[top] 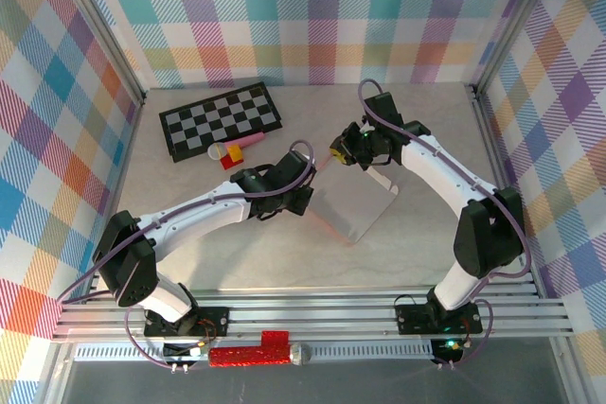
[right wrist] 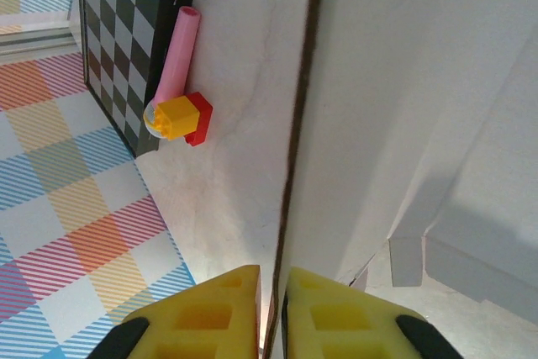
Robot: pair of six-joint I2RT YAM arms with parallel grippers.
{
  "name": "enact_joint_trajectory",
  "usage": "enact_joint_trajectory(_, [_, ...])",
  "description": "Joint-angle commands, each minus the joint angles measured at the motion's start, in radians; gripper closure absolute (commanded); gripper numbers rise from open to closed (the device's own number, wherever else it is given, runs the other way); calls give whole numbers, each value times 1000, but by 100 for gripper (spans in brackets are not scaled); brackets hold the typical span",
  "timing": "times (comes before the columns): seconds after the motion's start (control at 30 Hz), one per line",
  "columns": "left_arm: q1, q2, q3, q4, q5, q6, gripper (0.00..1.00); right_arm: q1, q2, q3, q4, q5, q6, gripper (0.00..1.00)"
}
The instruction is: Fold the paper box
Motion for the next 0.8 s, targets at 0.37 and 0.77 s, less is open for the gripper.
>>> enact_joint_trajectory(0.37, [15, -20, -13, -21, 28, -16, 100, -1, -33, -4, 26, 11, 4, 87])
enact_joint_trajectory(0.77, [64, -79, -40, -33, 31, -75, 72, -1, -26, -67, 116, 12, 113, 100])
